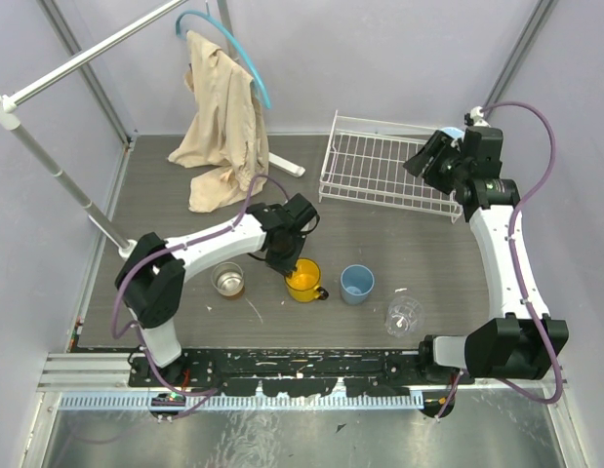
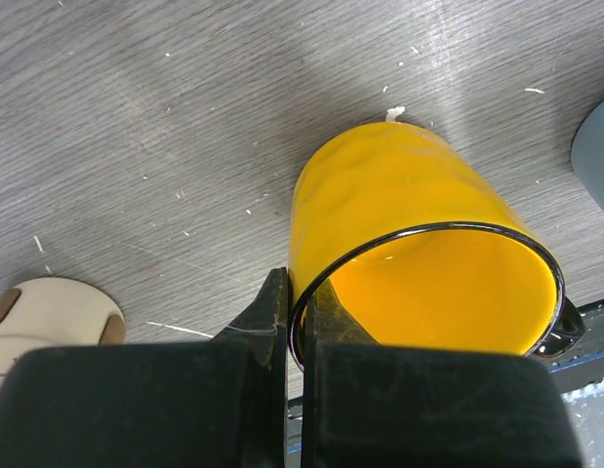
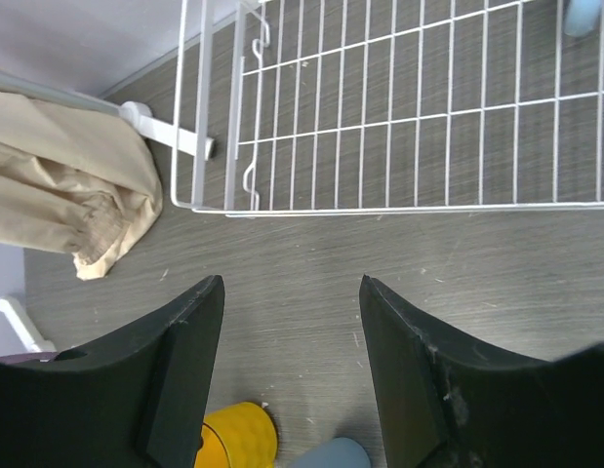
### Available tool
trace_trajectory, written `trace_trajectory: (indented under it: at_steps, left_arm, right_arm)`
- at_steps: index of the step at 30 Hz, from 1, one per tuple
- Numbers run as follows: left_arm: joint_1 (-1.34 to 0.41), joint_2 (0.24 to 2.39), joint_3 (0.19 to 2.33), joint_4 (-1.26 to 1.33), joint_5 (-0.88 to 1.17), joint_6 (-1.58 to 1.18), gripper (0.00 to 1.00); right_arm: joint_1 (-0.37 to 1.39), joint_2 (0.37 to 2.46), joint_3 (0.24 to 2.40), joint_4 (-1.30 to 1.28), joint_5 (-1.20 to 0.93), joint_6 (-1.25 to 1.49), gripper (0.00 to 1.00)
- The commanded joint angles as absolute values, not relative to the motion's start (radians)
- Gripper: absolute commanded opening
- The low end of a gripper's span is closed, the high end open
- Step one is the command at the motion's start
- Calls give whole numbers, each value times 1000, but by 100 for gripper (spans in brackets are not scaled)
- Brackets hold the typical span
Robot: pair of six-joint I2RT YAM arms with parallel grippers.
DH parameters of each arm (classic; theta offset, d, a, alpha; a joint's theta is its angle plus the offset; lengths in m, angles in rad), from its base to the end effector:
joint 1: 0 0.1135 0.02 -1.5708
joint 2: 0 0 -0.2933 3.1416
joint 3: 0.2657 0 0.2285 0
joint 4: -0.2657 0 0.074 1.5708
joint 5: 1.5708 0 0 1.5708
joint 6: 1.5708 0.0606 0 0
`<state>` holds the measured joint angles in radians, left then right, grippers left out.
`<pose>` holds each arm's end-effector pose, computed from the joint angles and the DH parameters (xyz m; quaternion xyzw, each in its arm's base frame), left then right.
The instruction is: Load the cups into the dish rack
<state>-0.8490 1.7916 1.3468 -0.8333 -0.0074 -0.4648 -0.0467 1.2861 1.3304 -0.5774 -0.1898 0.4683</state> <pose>0.2302 -0.2609 0.2301 0.1884 0.9712 -0.0862 0.1177 0.2705 -0.0012 0.3968 0.1747 0.8479 0.1838 0.4655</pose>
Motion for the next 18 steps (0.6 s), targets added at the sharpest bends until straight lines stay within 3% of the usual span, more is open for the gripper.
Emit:
trace_trajectory:
  at_steps: [1, 18]
  left_arm:
    - [-829, 1693, 1406, -821, -11, -428, 0]
    - [-508, 1316, 1367, -507, 274, -307, 0]
  right_arm:
    - [-40, 1293, 1395, -509, -300, 491, 63]
    - [65, 1294, 1312, -317, -755, 868, 63]
